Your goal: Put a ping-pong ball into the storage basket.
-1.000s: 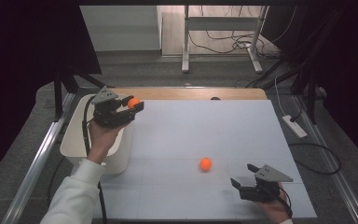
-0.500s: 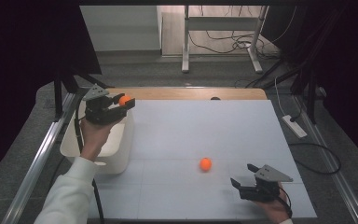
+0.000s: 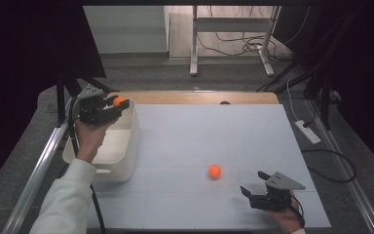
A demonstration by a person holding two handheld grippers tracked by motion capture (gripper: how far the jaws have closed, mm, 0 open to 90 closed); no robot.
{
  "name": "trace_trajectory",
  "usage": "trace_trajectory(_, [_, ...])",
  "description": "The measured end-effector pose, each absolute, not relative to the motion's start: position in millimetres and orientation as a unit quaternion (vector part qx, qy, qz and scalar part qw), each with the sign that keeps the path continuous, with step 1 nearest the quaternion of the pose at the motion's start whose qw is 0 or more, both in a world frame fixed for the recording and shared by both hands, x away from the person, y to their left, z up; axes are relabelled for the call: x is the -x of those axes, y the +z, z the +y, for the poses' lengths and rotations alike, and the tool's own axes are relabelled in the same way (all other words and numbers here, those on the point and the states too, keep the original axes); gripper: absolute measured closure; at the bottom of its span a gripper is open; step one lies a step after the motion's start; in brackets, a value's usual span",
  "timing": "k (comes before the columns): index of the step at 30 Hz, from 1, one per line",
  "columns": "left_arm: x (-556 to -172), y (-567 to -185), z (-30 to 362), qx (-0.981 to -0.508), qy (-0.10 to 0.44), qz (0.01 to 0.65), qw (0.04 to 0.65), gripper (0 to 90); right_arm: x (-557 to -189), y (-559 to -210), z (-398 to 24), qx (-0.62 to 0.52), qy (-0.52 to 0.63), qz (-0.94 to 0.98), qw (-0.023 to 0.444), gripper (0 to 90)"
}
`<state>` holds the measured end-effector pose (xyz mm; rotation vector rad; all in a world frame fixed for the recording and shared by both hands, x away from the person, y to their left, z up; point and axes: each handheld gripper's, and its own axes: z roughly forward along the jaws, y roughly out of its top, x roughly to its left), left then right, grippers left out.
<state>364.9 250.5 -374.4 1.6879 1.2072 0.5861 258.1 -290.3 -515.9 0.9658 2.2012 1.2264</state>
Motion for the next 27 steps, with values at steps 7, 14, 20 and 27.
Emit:
trace_trajectory(7, [-368.4,-377.3,261.4,-0.685,0.240,0.509,0.463,49.8,-258.6,-516.2,-290.5,-0.350,0.442,0.796,0.219,14.5])
trace_trajectory(14, [-371.8,-378.6,262.2,-0.687,0.237,0.512,0.458,49.8,-258.6,-516.2,-290.4,-0.352,0.439,0.797,0.220,14.5])
trace_trajectory(20, [-377.3,-382.5,262.6,-0.691,0.232,0.519,0.446,49.8,-258.8,-516.6,-290.4,-0.352,0.439,0.797,0.221,14.5])
trace_trajectory(27, [-387.0,-390.1,264.7,-0.693,0.222,0.534,0.431,49.7,-259.0,-516.8,-290.5,-0.353,0.438,0.797,0.221,14.5])
